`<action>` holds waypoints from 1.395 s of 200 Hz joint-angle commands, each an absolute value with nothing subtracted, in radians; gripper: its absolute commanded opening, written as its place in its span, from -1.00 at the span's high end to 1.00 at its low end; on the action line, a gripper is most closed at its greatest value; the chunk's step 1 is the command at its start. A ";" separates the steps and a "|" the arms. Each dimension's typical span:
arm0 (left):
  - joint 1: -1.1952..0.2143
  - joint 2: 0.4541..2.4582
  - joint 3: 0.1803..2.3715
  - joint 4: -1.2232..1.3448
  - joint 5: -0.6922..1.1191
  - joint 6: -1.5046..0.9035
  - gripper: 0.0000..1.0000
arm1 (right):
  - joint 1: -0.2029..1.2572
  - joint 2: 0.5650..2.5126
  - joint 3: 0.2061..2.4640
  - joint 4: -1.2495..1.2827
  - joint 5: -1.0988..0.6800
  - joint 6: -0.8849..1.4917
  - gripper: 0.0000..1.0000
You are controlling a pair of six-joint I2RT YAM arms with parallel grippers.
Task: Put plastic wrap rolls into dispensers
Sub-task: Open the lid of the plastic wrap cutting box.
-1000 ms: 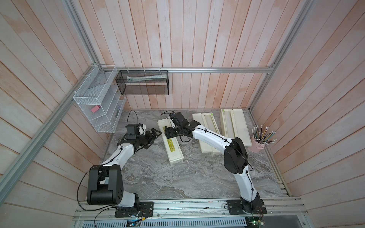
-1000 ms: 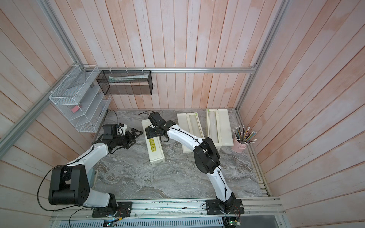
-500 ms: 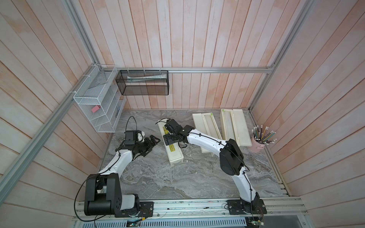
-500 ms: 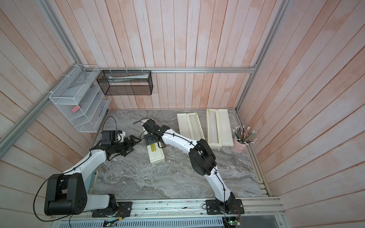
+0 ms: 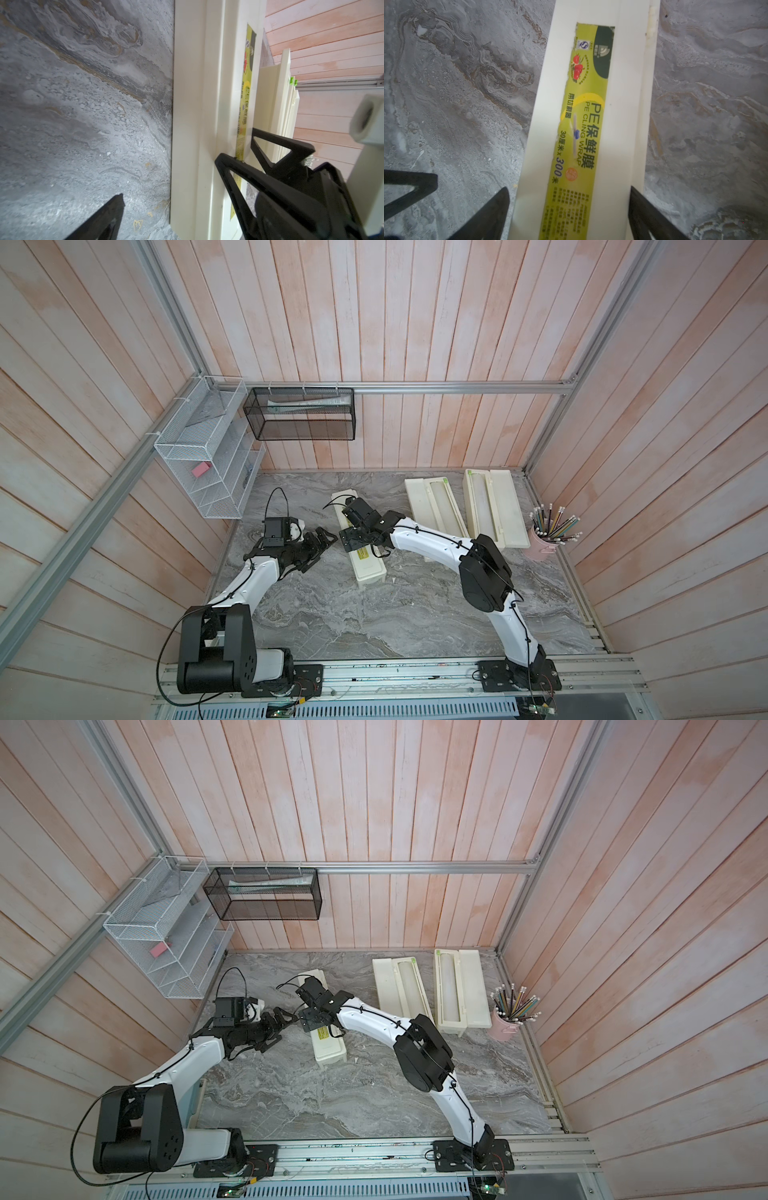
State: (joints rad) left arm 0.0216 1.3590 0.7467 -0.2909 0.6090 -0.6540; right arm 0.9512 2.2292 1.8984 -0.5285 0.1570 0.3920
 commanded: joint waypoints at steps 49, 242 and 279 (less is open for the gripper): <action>0.028 1.325 0.711 -0.166 0.715 -0.712 -1.00 | 0.944 2.206 1.879 -0.588 0.149 0.417 -0.47; -0.076 1.557 0.724 0.463 0.792 -1.034 -1.00 | 0.825 2.111 1.843 -0.487 -0.218 0.469 -0.46; -0.101 1.596 0.766 0.499 0.807 -1.075 -1.00 | 0.825 2.105 1.836 -0.481 -0.249 0.468 -0.46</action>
